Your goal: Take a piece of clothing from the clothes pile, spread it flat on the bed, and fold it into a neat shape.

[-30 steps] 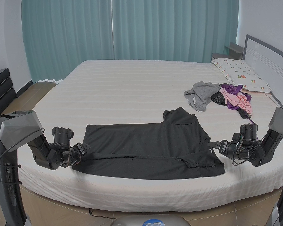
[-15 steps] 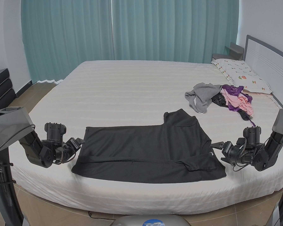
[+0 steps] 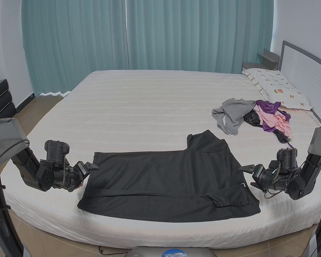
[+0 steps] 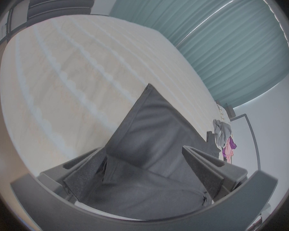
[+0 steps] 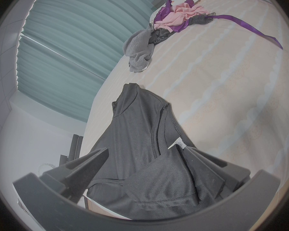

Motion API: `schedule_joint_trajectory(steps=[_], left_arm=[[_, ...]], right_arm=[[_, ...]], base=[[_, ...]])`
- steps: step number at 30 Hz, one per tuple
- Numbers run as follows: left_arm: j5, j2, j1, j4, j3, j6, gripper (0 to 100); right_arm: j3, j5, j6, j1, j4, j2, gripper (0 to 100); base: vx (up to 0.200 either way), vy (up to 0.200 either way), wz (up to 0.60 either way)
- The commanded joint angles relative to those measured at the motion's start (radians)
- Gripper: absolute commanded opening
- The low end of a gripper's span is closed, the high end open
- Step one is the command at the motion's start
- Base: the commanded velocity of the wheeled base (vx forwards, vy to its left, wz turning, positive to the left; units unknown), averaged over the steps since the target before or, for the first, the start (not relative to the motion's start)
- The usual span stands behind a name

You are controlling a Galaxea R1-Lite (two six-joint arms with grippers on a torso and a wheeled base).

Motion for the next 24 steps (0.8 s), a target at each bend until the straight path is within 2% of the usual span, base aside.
schedule_joint_trajectory(steps=[1, 5, 9, 16, 24], left_arm=[[-0.068, -0.117, -0.013, 0.101, 0.020, 0.000, 100], [-0.082, -0.112, -0.056, 0.168, 0.022, 0.006, 100], [-0.080, -0.080, -0.080, 0.168, 0.023, 0.004, 100], [-0.012, 0.004, -0.139, 0.157, 0.020, 0.014, 100], [0.012, 0.047, -0.136, 0.156, -0.035, 0.008, 100]], right_arm=[[0.009, 0.000, 0.000, 0.008, 0.000, 0.005, 100], [0.014, 0.000, 0.000, 0.010, 0.000, 0.004, 100], [0.014, 0.000, 0.000, 0.014, 0.000, 0.005, 100], [0.015, -0.001, 0.000, 0.014, 0.000, 0.011, 100], [0.014, -0.001, -0.002, 0.016, 0.000, 0.013, 100]], base=[[0.000, 0.000, 0.00], [0.000, 0.000, 0.00], [0.000, 0.000, 0.00], [0.000, 0.000, 0.00], [0.000, 0.000, 0.00]])
